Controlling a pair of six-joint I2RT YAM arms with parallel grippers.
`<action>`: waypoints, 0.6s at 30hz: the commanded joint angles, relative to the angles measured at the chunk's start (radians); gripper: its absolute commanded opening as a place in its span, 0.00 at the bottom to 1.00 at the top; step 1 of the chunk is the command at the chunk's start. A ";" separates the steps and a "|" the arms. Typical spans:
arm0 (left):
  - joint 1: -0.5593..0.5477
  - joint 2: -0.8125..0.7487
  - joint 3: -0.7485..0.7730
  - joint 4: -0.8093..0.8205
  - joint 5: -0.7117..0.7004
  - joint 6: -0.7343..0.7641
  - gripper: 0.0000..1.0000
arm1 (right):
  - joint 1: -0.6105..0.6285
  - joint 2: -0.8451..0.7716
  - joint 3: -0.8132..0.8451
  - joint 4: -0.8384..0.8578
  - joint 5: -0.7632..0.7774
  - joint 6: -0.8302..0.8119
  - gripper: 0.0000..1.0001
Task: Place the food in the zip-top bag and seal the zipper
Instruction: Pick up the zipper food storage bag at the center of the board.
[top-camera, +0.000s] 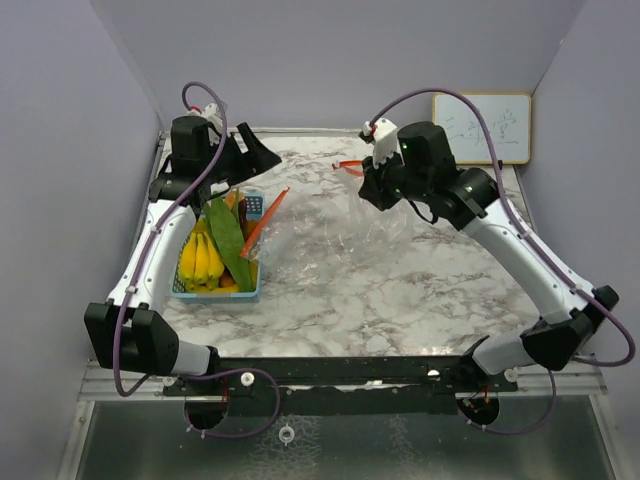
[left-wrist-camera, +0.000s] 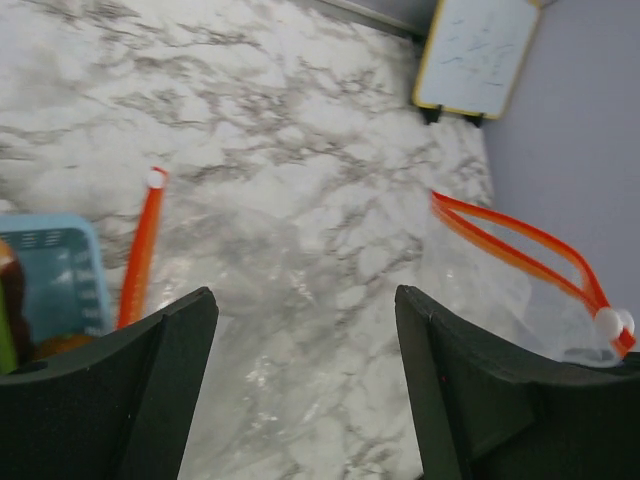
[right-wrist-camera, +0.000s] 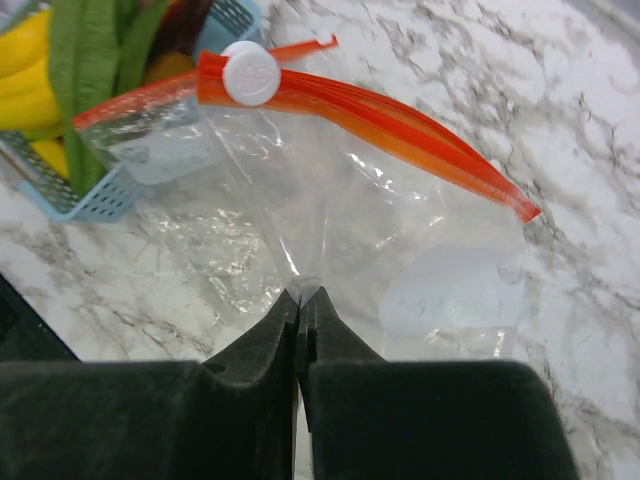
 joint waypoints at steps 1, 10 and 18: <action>0.000 0.025 -0.062 0.270 0.331 -0.352 0.74 | 0.000 -0.053 -0.039 0.070 -0.207 -0.127 0.02; -0.032 0.054 -0.134 0.464 0.453 -0.664 0.73 | 0.033 -0.071 0.003 0.068 -0.294 -0.149 0.02; -0.131 0.078 -0.233 0.537 0.464 -0.772 0.73 | 0.062 -0.108 -0.024 0.096 -0.294 -0.147 0.02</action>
